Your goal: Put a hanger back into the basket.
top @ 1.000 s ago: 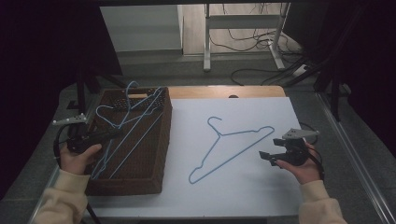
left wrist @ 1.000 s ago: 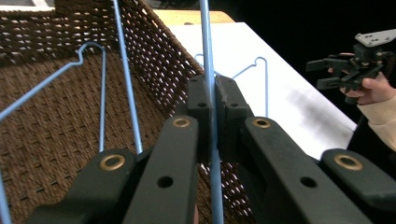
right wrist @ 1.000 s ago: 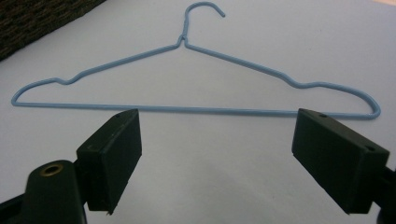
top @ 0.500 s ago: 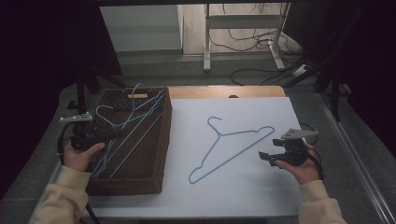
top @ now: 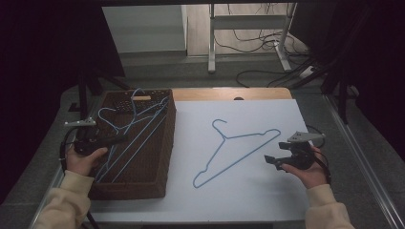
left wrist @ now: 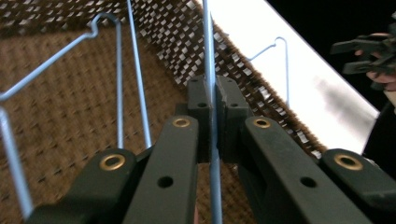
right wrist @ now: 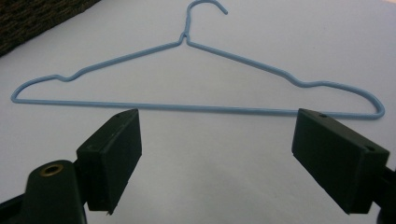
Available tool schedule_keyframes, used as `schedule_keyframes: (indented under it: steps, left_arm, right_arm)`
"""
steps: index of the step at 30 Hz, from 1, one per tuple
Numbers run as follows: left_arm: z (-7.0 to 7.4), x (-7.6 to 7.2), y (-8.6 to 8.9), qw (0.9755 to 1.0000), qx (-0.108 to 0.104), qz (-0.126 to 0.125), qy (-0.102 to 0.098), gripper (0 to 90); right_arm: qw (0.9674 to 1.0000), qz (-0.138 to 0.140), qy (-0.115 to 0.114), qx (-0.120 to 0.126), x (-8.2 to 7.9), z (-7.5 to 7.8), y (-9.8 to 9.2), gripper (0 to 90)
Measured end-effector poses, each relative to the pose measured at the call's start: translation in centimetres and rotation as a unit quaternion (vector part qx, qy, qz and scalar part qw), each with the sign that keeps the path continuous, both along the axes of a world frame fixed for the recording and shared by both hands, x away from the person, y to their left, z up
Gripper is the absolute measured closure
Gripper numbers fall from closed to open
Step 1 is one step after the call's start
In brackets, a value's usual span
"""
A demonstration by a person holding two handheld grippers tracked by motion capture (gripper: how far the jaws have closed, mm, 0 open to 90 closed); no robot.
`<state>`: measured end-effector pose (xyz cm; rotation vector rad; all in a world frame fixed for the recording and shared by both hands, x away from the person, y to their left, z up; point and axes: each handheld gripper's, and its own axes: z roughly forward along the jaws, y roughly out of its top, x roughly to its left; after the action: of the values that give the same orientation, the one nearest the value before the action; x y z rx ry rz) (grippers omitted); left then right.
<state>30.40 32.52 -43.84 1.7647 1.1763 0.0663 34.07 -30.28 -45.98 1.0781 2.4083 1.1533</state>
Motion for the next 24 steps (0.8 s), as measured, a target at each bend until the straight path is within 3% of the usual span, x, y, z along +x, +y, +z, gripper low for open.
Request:
schedule_keyframes:
  steps: [4, 10, 12, 14, 17, 19, 24]
  left_arm:
    - [-0.9, 0.0, 0.4, 0.9991, 0.027, 0.022, 0.023, 86.1]
    - [-1.2, 0.3, 0.7, 0.9980, 0.032, 0.040, 0.039, 85.9]
    - [-1.4, 0.5, 1.1, 0.9958, 0.034, 0.069, 0.048, 85.3]
    - [-1.5, 0.5, 1.8, 0.9911, 0.048, 0.111, 0.056, 78.0]
    - [-1.5, 0.4, 2.5, 0.9881, 0.051, 0.135, 0.054, 65.1]
    - [-1.2, 0.1, 2.5, 0.9889, 0.047, 0.135, 0.041, 62.0]
    - [-0.2, -0.6, 1.9, 0.9936, 0.033, 0.108, 0.005, 53.1]
  right_arm:
    - [1.0000, 0.000, 0.001, 0.000, 0.0, 0.0, 0.0, 15.9]
    - [1.0000, 0.002, 0.001, -0.002, 0.0, -0.1, 0.0, 15.9]
    - [1.0000, 0.002, 0.002, -0.003, 0.0, -0.1, 0.0, 15.9]
    - [1.0000, 0.002, 0.002, -0.004, 0.0, -0.1, 0.0, 15.9]
    - [1.0000, 0.003, 0.003, -0.004, 0.1, -0.2, 0.0, 15.9]
    - [1.0000, 0.003, 0.003, -0.004, 0.1, -0.2, 0.0, 15.9]
    - [1.0000, 0.003, 0.005, -0.005, 0.1, -0.2, 0.2, 15.9]
